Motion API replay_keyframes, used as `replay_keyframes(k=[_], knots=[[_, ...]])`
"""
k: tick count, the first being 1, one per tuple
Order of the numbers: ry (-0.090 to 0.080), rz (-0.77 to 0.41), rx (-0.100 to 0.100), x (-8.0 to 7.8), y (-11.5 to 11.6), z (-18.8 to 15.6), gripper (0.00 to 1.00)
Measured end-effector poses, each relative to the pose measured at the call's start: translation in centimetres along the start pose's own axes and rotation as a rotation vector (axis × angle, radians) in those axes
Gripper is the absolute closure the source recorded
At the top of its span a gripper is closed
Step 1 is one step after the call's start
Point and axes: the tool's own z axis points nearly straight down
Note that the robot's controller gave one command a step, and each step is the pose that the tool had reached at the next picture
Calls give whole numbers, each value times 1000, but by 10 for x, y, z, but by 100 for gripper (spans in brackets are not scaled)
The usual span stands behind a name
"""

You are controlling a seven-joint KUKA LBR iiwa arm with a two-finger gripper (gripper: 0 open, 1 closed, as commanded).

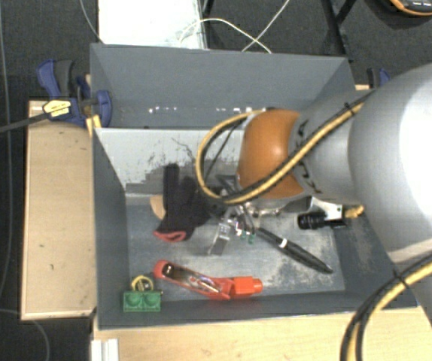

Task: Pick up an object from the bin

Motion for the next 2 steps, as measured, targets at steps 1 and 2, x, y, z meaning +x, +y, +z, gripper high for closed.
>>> replay_keyframes(k=[1, 2], knots=[[6, 94, 2, -6, -6, 0, 100], [6, 101, 2, -7, -7, 0, 100]])
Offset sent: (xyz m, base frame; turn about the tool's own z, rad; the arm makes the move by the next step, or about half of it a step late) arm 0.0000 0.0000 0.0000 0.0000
